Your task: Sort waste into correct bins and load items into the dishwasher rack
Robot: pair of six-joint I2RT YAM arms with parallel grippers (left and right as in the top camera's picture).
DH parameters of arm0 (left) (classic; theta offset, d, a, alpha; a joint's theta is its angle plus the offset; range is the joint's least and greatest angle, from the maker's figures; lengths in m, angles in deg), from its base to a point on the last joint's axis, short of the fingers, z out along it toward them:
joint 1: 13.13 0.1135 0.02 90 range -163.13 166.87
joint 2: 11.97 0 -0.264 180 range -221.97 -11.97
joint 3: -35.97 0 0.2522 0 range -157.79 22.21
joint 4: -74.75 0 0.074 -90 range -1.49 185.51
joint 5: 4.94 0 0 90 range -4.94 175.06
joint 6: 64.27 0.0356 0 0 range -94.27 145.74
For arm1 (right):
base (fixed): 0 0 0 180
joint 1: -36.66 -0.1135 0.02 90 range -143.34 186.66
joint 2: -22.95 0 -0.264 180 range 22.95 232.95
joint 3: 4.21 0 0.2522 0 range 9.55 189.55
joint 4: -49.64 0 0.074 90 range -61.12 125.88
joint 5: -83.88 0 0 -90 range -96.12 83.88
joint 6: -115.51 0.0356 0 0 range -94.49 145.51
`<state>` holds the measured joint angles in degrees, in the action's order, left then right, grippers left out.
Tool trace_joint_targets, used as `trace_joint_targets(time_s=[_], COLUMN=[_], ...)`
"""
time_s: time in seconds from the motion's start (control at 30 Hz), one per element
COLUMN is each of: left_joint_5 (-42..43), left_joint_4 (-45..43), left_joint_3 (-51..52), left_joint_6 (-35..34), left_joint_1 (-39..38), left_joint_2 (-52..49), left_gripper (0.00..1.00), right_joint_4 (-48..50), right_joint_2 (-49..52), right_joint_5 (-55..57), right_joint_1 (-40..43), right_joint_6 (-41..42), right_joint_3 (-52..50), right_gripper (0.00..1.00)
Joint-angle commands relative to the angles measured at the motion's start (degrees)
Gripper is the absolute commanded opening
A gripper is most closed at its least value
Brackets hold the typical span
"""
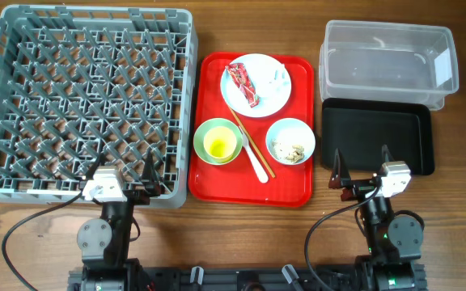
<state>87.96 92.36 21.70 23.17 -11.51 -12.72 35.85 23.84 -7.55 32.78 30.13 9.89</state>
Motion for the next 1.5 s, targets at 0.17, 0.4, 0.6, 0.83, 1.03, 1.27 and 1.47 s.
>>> trace_joint_targets(time_s=[0.17, 0.4, 0.6, 0.83, 1.03, 1.27, 1.47], left_joint_5=[0.66, 0.66, 0.63, 0.66, 0.02, 3.02, 2.60], left_joint_4=[0.31, 0.31, 0.31, 0.26, -0.24, -0.09, -1.27], left_joint_3=[0.20, 0.20, 0.20, 0.20, 0.20, 0.20, 0.17], left_joint_6=[0.83, 0.85, 0.83, 0.83, 0.87, 0.63, 0.59], left_joint_1=[0.09, 0.11, 0.11, 0.09, 0.11, 0.11, 0.09], left_joint_2=[0.33, 0.31, 0.31, 0.31, 0.33, 0.31, 0.31], left_gripper=[1.00, 1.00, 1.00, 1.00, 1.00, 1.00, 1.00], right_joint_4=[0.17, 0.17, 0.17, 0.17, 0.20, 0.17, 0.20], right_joint_2=[-0.09, -0.09, -0.09, -0.09, -0.09, -0.09, -0.09], right_joint_5=[-0.52, -0.52, -0.52, -0.52, -0.52, -0.57, -0.50], right_joint_1=[-0.24, -0.24, -0.24, -0.24, -0.24, -0.24, -0.24], right_joint_6=[-0.52, -0.52, -0.55, -0.52, 0.04, 0.07, 1.46], right_joint_3=[-0.04, -0.04, -0.04, -0.04, -0.04, -0.04, -0.04], right_gripper=[1.00, 1.00, 1.00, 1.00, 1.00, 1.00, 1.00])
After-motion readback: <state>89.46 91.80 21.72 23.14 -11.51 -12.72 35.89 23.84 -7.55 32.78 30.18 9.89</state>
